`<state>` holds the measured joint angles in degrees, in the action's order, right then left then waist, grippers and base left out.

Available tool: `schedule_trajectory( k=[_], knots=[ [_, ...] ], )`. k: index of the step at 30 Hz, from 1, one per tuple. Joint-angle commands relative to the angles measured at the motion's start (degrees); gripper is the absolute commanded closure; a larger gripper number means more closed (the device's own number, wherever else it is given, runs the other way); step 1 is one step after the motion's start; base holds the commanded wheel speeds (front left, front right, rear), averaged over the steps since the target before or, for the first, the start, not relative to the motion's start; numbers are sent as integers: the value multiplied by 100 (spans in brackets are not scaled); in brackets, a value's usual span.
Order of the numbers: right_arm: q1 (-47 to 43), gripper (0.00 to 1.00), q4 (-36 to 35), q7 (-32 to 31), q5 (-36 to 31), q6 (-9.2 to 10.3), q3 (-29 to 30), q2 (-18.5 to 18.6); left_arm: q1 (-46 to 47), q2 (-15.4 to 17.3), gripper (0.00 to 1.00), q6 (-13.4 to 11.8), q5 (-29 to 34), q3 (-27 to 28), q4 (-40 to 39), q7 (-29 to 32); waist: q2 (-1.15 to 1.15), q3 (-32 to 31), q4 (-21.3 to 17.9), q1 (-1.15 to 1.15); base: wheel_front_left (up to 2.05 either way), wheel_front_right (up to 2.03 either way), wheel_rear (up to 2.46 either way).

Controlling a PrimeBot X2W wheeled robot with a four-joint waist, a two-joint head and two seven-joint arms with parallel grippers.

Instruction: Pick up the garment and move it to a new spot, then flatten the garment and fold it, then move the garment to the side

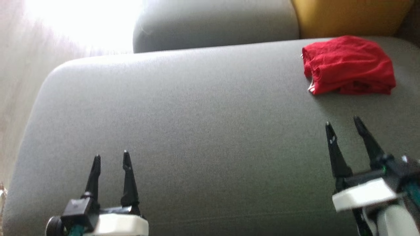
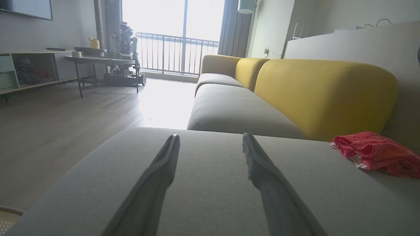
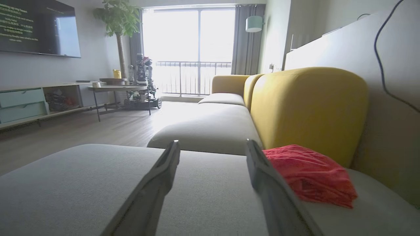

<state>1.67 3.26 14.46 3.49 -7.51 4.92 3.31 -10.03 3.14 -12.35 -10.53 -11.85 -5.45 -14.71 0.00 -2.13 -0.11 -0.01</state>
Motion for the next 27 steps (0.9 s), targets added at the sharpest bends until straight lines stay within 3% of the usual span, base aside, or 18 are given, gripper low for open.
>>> schedule_trajectory(
  k=[1, 10, 27],
  knots=[
    [-86, 0, -332, 53, 30, 2, -153, -36, 65, -25, 0, 56, 108, 259, -216, -29, 0, -180, 29, 1, 0, 0, 0],
    [-1240, 0, -394, 53, 335, 2, -390, -42, -752, -25, 0, 278, 26, 406, -9, -29, 0, -623, -83, 1, 0, 0, 0],
    [-1526, 0, -310, 53, 331, 2, -397, -43, -908, -26, 0, 443, 43, 453, 225, -29, 0, -765, -65, 1, 0, 0, 0]
  ],
)
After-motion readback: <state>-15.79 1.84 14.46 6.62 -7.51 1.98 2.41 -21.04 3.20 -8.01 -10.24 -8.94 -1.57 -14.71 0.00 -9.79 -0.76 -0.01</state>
